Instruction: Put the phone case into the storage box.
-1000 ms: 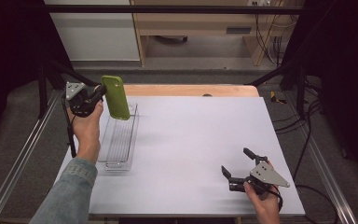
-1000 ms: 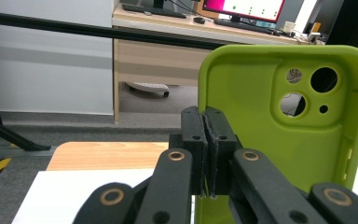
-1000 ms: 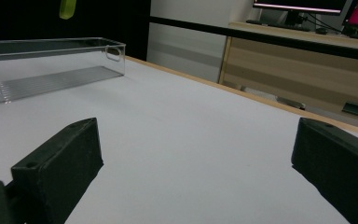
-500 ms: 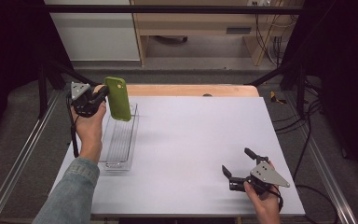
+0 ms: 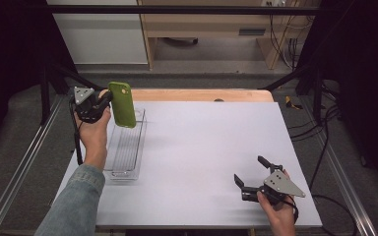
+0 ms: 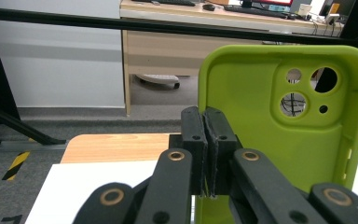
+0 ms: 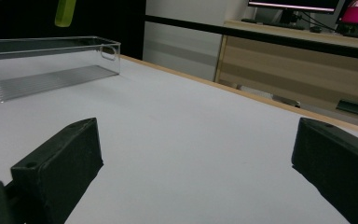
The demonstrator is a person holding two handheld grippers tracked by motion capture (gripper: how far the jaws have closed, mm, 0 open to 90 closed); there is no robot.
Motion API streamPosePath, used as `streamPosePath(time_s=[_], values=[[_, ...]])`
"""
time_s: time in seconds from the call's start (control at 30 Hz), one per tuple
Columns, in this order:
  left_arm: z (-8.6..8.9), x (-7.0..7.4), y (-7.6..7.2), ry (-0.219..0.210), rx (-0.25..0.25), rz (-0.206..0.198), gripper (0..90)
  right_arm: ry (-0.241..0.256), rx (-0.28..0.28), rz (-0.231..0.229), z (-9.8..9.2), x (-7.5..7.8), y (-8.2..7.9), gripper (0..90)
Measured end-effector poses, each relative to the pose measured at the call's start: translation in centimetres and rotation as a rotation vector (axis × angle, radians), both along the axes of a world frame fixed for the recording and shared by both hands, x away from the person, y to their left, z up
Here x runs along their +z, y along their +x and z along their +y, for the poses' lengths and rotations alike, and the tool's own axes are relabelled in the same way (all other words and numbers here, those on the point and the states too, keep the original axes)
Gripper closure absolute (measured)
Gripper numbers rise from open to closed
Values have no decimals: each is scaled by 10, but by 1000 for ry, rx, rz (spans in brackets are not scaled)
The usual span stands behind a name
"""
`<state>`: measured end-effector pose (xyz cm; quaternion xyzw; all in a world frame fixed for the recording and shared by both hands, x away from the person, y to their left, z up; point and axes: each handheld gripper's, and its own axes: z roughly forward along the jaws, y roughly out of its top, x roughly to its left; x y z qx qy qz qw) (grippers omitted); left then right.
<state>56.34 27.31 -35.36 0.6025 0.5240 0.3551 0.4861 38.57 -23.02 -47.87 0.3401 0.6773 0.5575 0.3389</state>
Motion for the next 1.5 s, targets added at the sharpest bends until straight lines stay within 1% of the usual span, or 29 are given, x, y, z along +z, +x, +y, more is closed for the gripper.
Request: streamPosePath(time_s=[0.13, 0.3, 0.4, 0.63, 0.67, 0.7, 0.73, 0.77, 0.83, 0.9, 1.13, 1.33, 1.43, 1.5], values=[[0, -1, 0, 6, -3, 0, 876, -1, -1, 0, 0, 0, 0, 19], [0, -3, 2, 4, 1, 4, 876, 1, 0, 0, 0, 0, 0, 20], [1, -6, 2, -10, 3, 12, 876, 5, -2, 0, 1, 0, 0, 22], [0, -9, 3, -5, 6, 19, 876, 10, -2, -3, 1, 0, 0, 22], [-3, -9, 3, 6, -2, 20, 875, 12, -2, -2, 1, 0, 0, 22], [-3, -9, 3, 6, -2, 20, 876, 13, -2, -1, 1, 0, 0, 22], [-7, -8, 2, 26, -17, 14, 875, 14, -2, -1, 1, 0, 0, 23], [-7, -8, 2, 26, -17, 14, 875, 15, -2, -1, 1, 0, 0, 23], [-10, -8, 2, 12, -24, 12, 875, 14, -2, -1, 1, 0, 0, 24], [-11, -8, 2, 9, -23, 12, 875, 13, -1, -1, 1, 0, 0, 23], [-9, -11, 6, 34, -2, 18, 875, 16, -2, 0, 1, -1, 0, 23], [-7, -11, 7, 31, 5, 19, 875, 16, -2, 1, 1, -1, 0, 24], [-6, -12, 9, 39, 9, 24, 875, 15, -1, 1, 1, -1, 0, 23], [-7, -13, 10, 33, 9, 26, 875, 14, 1, 4, 2, -1, 0, 24]])
